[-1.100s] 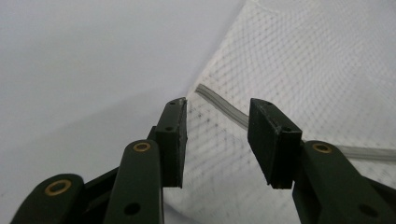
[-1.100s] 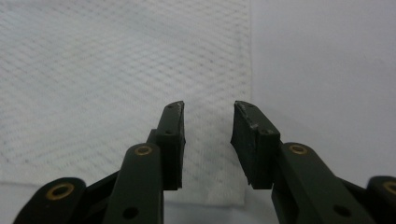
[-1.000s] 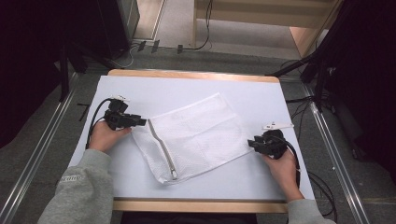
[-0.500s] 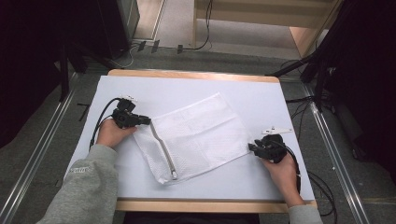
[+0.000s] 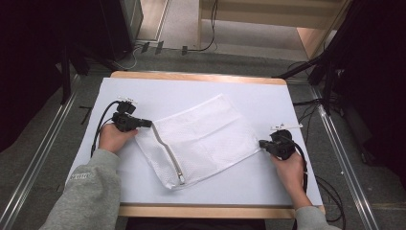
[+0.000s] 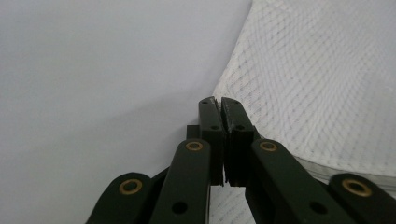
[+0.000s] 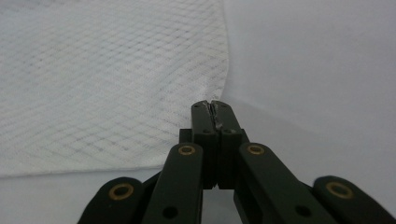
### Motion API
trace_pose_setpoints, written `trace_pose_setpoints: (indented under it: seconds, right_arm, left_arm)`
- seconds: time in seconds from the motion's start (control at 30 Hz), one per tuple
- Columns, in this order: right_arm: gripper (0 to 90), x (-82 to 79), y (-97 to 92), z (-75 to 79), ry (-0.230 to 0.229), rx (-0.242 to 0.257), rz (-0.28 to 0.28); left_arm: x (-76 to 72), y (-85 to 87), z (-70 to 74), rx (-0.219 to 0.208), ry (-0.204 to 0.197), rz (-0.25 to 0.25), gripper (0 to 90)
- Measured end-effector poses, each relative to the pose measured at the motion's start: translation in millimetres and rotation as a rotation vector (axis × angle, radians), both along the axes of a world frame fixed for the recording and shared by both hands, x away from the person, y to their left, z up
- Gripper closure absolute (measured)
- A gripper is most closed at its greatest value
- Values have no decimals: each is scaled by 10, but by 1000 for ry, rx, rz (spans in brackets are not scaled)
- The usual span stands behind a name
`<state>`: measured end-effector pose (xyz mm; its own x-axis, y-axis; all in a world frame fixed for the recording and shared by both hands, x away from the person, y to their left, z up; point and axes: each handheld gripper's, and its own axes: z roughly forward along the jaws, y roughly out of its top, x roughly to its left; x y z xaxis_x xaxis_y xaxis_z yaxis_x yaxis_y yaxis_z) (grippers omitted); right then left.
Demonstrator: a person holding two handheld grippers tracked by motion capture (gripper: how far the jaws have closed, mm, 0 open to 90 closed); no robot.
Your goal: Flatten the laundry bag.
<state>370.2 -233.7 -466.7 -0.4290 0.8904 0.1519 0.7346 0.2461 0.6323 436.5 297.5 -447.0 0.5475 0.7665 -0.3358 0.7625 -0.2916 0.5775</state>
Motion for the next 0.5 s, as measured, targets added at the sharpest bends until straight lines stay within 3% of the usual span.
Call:
trace_pose_setpoints:
  seconds: [0.33, 0.5]
  right_arm:
    - [900, 409, 72, 12, -18, -3, -12]
    - [900, 680, 189, 1, -26, -3, -9]
  left_arm:
    - [-385, 110, 55, -32, 0, 39, 893]
    - [-627, 121, 65, -24, -1, 41, 891]
